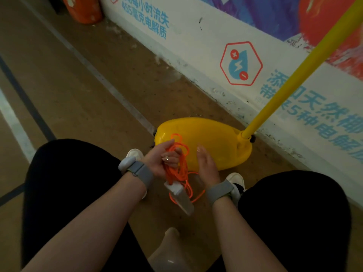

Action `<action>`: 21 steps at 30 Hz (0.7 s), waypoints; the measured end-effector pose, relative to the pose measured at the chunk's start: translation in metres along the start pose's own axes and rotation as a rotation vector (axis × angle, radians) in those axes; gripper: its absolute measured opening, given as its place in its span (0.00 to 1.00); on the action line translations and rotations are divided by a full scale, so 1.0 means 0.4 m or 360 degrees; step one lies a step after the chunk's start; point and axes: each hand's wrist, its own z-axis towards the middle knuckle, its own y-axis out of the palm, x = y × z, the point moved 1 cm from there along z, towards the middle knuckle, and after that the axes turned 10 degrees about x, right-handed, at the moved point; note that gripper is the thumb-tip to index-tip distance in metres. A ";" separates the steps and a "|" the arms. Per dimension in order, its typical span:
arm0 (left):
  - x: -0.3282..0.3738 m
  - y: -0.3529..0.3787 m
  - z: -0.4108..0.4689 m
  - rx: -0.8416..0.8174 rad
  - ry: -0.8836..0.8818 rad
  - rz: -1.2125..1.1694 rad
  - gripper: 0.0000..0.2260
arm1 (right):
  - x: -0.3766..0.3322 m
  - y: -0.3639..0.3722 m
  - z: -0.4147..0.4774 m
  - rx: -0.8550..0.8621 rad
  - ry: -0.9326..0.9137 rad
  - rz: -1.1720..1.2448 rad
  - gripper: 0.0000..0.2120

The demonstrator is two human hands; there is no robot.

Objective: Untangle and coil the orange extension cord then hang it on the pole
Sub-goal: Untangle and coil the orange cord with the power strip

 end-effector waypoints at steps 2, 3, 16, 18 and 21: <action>-0.011 0.001 0.002 -0.0090 -0.0106 0.0069 0.23 | -0.018 0.015 -0.009 -0.0284 0.0044 0.0140 0.19; -0.012 0.001 0.001 -0.0173 -0.0166 0.0085 0.22 | -0.016 0.021 -0.011 -0.0365 0.0106 0.0198 0.19; 0.024 0.037 -0.062 0.0001 0.0215 0.0637 0.15 | 0.009 0.040 -0.032 -0.0497 0.0352 0.0082 0.28; 0.030 0.035 -0.059 0.0032 0.0432 0.0498 0.14 | 0.016 0.051 -0.025 -0.0470 0.0257 -0.0136 0.28; 0.035 0.034 -0.048 -0.0012 0.0673 0.0314 0.15 | 0.016 0.036 -0.038 -0.0555 0.0217 -0.0421 0.27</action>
